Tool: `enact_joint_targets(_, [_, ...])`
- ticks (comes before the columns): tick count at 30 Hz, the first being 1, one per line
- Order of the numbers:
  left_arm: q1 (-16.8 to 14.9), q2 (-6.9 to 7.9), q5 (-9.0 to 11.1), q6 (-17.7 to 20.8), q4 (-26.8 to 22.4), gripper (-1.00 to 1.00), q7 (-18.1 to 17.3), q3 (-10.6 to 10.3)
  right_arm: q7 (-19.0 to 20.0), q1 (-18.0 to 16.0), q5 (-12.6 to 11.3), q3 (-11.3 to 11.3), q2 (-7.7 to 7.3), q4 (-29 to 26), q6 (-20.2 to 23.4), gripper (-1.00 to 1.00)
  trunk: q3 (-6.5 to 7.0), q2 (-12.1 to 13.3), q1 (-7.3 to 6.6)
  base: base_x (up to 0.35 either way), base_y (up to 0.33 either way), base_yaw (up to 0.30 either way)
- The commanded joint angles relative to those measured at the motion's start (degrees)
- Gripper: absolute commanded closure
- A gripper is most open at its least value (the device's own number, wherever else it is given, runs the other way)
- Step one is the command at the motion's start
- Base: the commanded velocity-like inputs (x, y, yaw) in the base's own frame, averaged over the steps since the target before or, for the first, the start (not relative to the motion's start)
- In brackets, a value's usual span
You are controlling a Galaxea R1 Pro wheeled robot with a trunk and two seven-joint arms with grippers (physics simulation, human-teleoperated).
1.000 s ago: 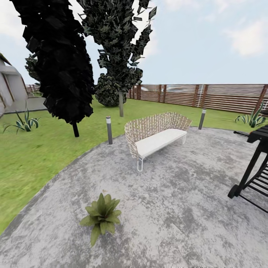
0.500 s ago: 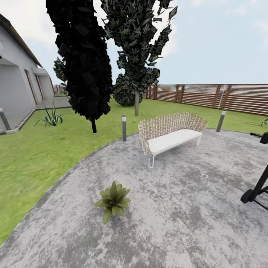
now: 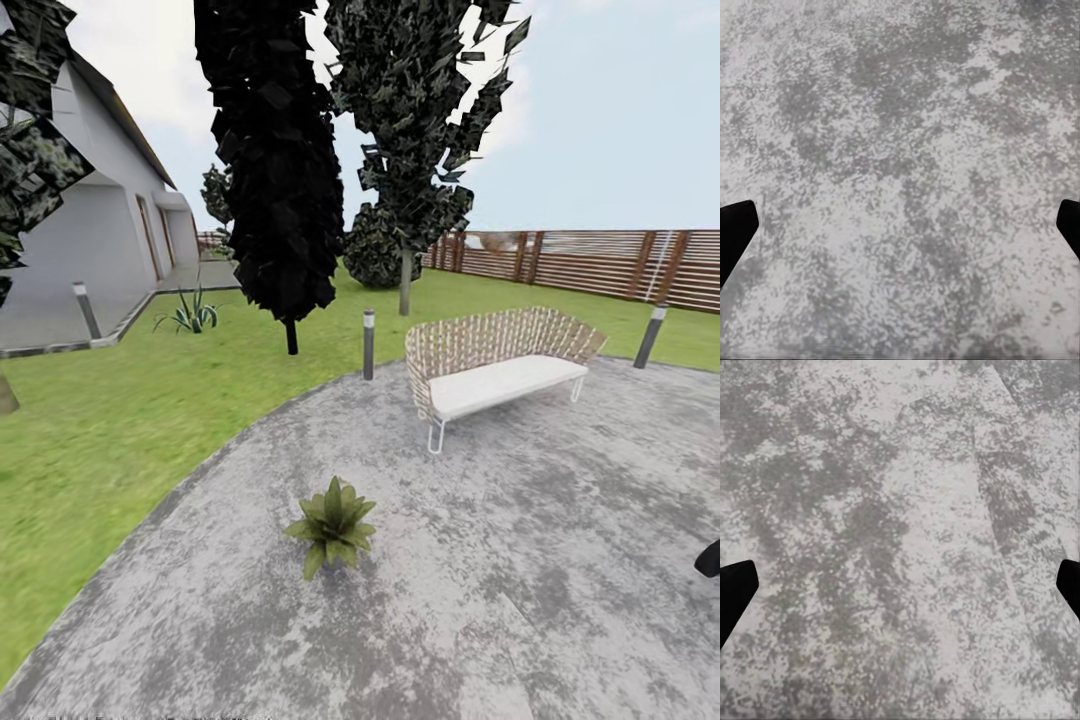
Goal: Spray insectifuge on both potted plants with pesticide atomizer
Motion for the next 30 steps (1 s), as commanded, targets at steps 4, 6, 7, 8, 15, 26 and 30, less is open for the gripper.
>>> enact_joint_targets(4, [0.0,-0.05,0.0,-0.2,0.2,-1.00,0.1,0.1,0.0,0.0,0.0,0.0,0.00,0.0,-0.2,-1.00,0.11,0.0,0.00,-0.003,-0.139,0.255])
enact_joint_targets(6, [0.0,-0.05,0.0,-0.2,0.2,-1.00,0.1,0.1,0.0,0.0,0.0,0.0,-0.02,0.0,-0.2,-1.00,0.13,0.0,0.00,0.000,-0.204,0.274])
enact_joint_targets(7, [0.0,-0.05,0.0,-0.2,0.2,-1.00,0.1,0.1,0.0,0.0,0.0,0.0,-0.01,0.0,-0.2,-1.00,0.13,0.0,0.00,0.000,-0.135,0.276])
enact_joint_targets(8, [0.0,-0.05,0.1,-0.2,0.2,-1.00,0.1,0.1,0.0,0.0,0.0,0.0,-0.01,0.0,-0.2,-1.00,0.14,0.0,0.00,0.000,-0.086,0.277])
enact_joint_targets(15, [0.0,-0.05,0.2,-0.2,0.2,-1.00,0.1,0.3,0.0,0.0,0.0,0.0,0.00,0.0,-0.2,-1.00,0.14,0.0,0.00,0.000,-0.022,0.278])
enact_joint_targets(26, [0.0,-0.07,0.2,-0.1,0.1,-1.00,0.1,0.3,0.0,0.0,0.0,0.0,0.00,0.0,-0.2,-1.00,0.15,0.0,0.00,0.000,-0.001,0.278])
enact_joint_targets(30, [0.0,-0.10,0.2,-0.1,0.1,-1.00,0.1,0.3,0.0,0.0,0.0,0.0,0.00,0.0,-0.2,-1.00,0.15,0.0,0.00,0.000,0.000,0.279])
